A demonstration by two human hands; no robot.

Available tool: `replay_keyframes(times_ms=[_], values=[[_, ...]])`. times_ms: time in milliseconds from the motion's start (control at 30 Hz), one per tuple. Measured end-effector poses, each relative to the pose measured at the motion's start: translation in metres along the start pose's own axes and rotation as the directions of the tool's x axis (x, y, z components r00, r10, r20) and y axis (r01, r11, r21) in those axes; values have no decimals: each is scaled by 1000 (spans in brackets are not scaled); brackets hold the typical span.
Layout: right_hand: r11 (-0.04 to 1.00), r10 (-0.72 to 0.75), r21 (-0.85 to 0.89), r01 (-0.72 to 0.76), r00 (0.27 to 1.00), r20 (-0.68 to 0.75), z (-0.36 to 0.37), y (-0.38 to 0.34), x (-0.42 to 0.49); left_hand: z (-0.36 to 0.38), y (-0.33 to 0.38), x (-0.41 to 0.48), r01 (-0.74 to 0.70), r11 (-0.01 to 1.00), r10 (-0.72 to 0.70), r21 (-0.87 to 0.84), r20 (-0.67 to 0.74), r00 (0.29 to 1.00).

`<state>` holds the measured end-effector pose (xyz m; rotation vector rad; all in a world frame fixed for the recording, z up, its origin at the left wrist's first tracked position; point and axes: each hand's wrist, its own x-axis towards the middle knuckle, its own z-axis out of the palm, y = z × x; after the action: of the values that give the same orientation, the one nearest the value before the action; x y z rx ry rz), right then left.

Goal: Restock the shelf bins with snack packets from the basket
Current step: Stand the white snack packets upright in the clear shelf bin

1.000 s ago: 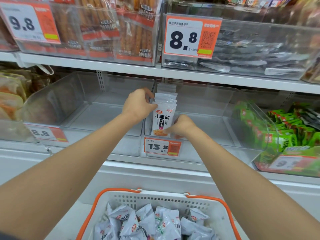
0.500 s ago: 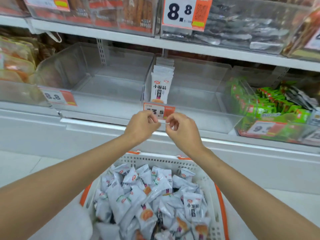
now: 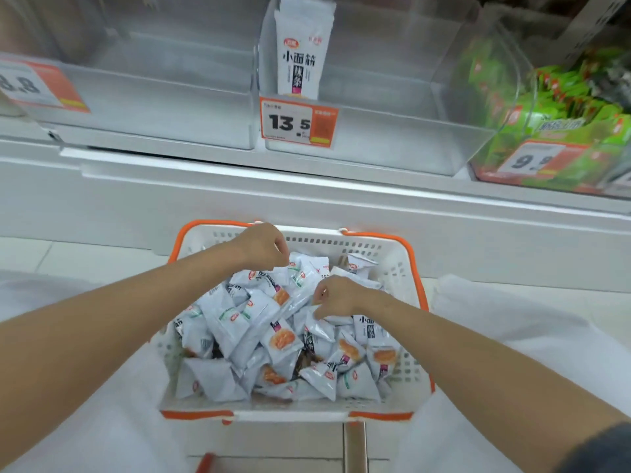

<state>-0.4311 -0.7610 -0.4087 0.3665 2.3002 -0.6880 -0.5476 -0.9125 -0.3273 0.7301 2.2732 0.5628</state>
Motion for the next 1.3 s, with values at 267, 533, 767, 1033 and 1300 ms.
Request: replay_keyframes(times_ms=[267, 533, 767, 1033, 1300], values=[[978, -35, -210, 12, 994, -106, 36, -6, 3, 7, -1, -8, 44, 999, -46, 26, 104, 994], [990, -137, -4, 139, 972, -189, -76, -23, -40, -5, 0, -7, 21, 1000, -22, 8, 163, 986], [808, -248, 444, 387, 907, -339, -119, -35, -71, -10, 2, -14, -78, 951, 176, -299, 320, 931], [784, -224, 445, 433, 866, -447, -152, -17, -84, -23, 10, -13, -128, 921, 216, -368, 209, 954], [757, -163, 561, 334, 929, -332, -153, -13, -85, -28, 2, -13, -99, 885, 203, -456, 185, 961]])
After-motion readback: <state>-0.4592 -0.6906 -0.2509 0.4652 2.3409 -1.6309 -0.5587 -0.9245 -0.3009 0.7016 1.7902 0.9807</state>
